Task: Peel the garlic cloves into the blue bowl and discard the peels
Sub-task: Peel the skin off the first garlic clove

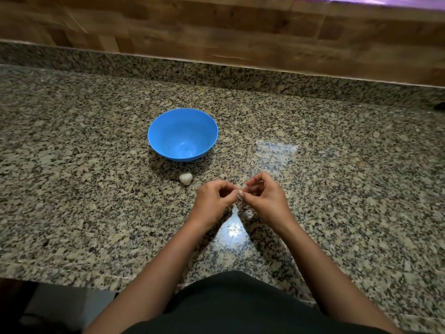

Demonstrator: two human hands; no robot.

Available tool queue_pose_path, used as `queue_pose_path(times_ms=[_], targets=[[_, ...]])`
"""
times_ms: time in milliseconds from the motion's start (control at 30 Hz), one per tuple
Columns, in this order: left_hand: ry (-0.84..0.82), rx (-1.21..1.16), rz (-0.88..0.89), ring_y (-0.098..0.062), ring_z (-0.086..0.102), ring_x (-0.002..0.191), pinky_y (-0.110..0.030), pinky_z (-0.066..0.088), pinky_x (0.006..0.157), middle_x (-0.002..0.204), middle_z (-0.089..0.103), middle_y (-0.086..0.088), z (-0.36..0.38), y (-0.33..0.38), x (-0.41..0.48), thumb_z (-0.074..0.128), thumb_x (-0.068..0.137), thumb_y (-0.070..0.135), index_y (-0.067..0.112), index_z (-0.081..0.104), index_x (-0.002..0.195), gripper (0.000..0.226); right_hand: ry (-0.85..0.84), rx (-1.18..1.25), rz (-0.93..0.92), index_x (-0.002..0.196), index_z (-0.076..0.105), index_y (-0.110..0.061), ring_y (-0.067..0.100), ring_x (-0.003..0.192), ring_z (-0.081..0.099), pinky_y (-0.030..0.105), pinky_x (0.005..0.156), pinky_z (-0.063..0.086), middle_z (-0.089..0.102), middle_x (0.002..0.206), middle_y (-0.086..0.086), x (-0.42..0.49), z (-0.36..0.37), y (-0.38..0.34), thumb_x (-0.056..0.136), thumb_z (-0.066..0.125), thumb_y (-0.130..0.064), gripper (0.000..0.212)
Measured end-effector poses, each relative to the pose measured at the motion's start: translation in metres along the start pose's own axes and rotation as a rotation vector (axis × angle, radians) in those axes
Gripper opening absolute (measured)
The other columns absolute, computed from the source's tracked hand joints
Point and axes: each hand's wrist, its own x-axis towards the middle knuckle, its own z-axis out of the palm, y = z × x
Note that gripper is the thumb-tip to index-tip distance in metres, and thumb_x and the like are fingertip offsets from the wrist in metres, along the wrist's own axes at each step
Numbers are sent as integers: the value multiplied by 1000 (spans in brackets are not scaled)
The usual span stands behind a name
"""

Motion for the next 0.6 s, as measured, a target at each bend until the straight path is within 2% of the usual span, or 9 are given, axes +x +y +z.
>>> queue_pose_path(times_ms=[133,233,367,500,600], targets=[[-20,-130,-46,-9,63,72,-18,53,67,79,69,1,-1,0,1,70,83,16,20,70,84,4,-9,16,5,88,51,-16,17,81,62,30,73,57,63,89,9,0,-1,-1,81,68,-3,22],[-50,-227,-77,-7,63,71,-18,52,66,77,69,2,-3,2,1,70,82,13,22,69,80,10,-24,8,-9,87,51,-17,16,80,62,30,72,56,63,89,9,0,-3,-2,82,67,-1,23],[-44,-149,-71,-7,61,70,-20,52,67,78,68,1,-3,4,2,70,82,15,20,68,81,5,-26,-12,-38,86,51,-18,15,78,61,30,71,56,62,87,7,-1,-3,-2,82,67,0,24],[21,-40,-53,-6,58,67,-13,48,60,76,64,2,5,5,2,68,84,17,14,66,85,4,-7,-13,-44,85,52,-16,14,77,61,27,70,56,62,86,6,-1,0,-2,82,66,-1,21],[7,-146,-149,-13,55,66,-25,48,63,74,63,-2,8,2,5,67,84,16,9,64,84,8,-15,116,19,87,57,-10,16,78,63,24,70,55,65,87,8,0,-2,0,81,67,1,16]])
